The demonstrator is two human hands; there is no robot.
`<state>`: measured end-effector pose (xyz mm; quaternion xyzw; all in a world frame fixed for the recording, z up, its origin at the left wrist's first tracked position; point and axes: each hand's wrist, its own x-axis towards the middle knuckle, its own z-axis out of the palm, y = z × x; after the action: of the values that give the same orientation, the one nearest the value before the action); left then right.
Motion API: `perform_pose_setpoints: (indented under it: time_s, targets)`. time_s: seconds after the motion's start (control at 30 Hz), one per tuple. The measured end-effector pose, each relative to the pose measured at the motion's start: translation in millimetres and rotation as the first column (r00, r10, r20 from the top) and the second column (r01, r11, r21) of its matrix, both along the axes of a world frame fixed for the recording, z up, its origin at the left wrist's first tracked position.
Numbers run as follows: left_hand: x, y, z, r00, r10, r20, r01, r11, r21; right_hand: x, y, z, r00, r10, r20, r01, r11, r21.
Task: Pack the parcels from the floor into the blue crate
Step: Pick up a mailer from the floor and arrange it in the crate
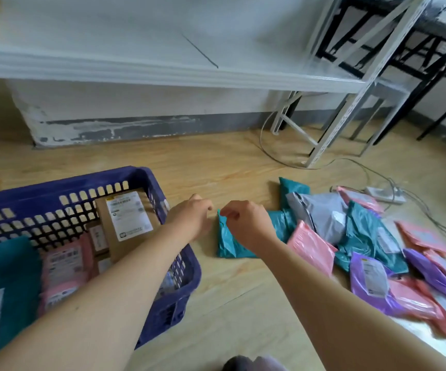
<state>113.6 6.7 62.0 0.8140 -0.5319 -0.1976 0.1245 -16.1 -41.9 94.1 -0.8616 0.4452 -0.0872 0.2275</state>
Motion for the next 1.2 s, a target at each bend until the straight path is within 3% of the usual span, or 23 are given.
perform_pose_setpoints:
  time_s: [0.43,0.63,0.83,1.2]
  targets:
    - [-37,-45,-22,0.994,-0.109,-0.014,0.109,0.994,0.015,-41,-64,-64,0.976,-0.218,-0.020,0.218,0.966,0.140]
    - [-28,-67,-54,0.993,-0.112,0.037,0.102,0.973,0.206,-32,-75,-114,0.983,-0.111,-0.145,0.138,0.972,0.192]
    - [-33,-94,-86,0.999,0.002,0.036,-0.018,0.894,0.448,-11,-84,-175,0.975,0.001,-0.224,0.061,0.962,0.268]
    - [-12,-122,-107,0.998,0.032,0.058,-0.057,0.859,0.509,26,-107,-228,0.890,0.180,-0.418,0.016,0.905,0.424]
